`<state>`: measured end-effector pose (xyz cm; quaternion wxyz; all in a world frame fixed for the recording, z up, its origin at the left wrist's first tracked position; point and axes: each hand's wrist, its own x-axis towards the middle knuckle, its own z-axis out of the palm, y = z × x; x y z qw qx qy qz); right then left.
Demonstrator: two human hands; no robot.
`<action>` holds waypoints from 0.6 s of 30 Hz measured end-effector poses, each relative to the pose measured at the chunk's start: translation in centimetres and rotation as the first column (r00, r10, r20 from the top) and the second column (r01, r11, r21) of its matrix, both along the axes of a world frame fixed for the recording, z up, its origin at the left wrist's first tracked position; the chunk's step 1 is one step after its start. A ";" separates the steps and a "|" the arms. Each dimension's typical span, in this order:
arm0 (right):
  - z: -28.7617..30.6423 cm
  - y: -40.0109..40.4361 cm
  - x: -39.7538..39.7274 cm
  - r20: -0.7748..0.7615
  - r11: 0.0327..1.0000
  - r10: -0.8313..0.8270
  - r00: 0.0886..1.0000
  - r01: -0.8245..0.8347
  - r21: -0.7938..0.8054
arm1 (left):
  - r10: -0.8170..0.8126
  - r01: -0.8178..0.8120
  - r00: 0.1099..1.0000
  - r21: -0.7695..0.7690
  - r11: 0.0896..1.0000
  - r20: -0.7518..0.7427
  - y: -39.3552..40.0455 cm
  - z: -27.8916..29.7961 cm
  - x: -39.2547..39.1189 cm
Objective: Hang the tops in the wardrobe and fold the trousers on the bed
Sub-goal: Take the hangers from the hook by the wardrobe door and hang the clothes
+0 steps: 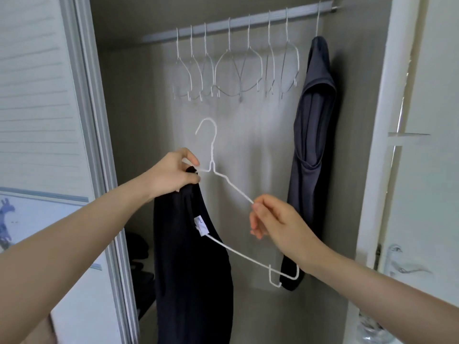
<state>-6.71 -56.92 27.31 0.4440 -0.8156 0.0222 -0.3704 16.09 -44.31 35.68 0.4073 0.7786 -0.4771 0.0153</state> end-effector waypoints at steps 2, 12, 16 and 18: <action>0.5 -0.3 -0.3 0.120 0.998 -0.030 0.992 0.035 -0.044 | 0.177 -0.202 0.929 0.047 0.978 0.324 1.1 0.7 0.4; 1.1 -0.9 -0.7 0.082 0.973 -0.028 0.996 0.046 -0.228 | 0.129 -0.197 0.880 0.104 0.975 0.458 3.9 2.9 -0.8; -0.3 0.6 0.6 0.017 0.969 -0.040 0.999 0.043 -0.245 | 0.021 -0.111 0.860 0.147 0.983 0.511 3.5 2.2 -2.8; -0.3 0.8 0.6 0.050 0.971 -0.059 0.997 0.069 -0.230 | -0.005 -0.082 0.847 0.140 0.987 0.531 3.5 1.7 -3.2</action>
